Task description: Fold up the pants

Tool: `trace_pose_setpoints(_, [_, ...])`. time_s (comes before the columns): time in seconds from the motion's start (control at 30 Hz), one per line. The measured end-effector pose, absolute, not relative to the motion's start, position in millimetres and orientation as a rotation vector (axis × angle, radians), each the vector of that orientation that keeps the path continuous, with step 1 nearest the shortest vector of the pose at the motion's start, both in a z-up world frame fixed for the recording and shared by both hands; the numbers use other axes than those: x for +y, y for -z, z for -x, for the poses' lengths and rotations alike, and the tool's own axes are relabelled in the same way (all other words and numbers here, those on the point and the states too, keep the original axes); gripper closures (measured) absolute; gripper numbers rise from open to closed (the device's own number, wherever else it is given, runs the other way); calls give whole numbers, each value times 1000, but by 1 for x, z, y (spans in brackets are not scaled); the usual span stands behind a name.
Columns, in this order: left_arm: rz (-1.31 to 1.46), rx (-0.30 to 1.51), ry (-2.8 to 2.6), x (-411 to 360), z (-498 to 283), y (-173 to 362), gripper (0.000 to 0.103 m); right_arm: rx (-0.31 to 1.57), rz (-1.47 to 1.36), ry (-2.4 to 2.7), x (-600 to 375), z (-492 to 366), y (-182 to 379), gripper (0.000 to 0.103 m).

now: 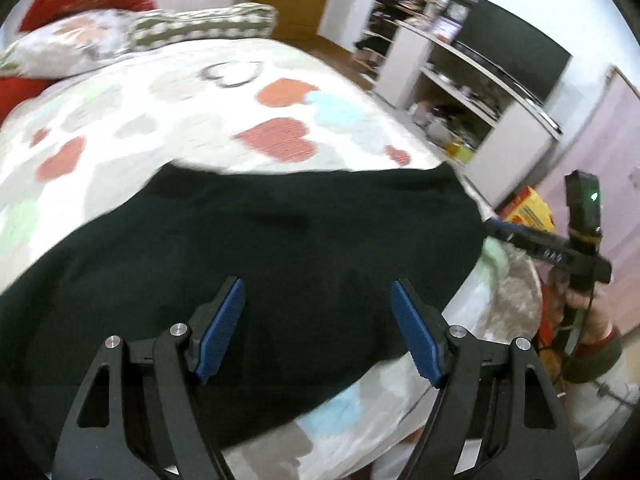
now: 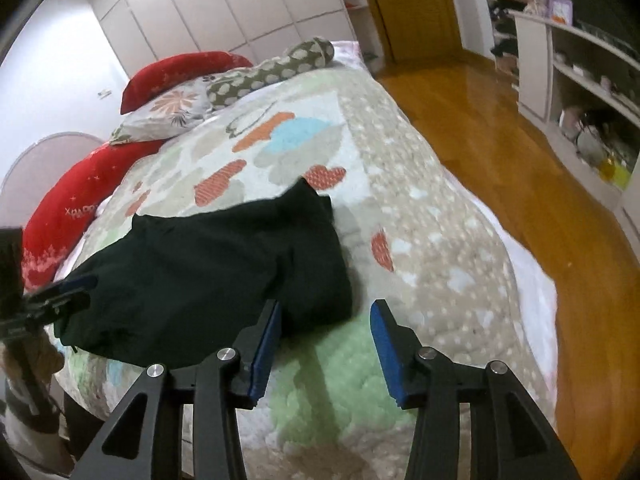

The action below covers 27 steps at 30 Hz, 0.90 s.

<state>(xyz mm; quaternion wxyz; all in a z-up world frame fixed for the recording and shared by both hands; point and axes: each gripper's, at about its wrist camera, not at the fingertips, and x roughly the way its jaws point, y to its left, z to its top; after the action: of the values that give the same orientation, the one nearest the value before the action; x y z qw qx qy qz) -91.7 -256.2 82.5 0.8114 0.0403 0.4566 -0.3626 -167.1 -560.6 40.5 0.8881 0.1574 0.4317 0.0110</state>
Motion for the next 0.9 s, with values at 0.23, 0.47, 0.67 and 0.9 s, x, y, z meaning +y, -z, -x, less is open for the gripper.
trace_pose_setpoints(0.23, [-129, 1012, 932, -332, 54, -84, 27, 870, -427, -81, -563, 166, -28, 56])
trace_pose_setpoints(0.47, [-271, 1034, 1029, -401, 28, -66, 27, 827, -484, -125, -566, 166, -20, 53])
trace_pose_setpoints(0.67, [-396, 1057, 1094, -446, 12, -37, 27, 787, -475, -164, -565, 162, -15, 45])
trace_pose_setpoints(0.9, [-402, 1044, 1143, -464, 4, -25, 35, 738, -417, -156, -557, 151, -10, 57])
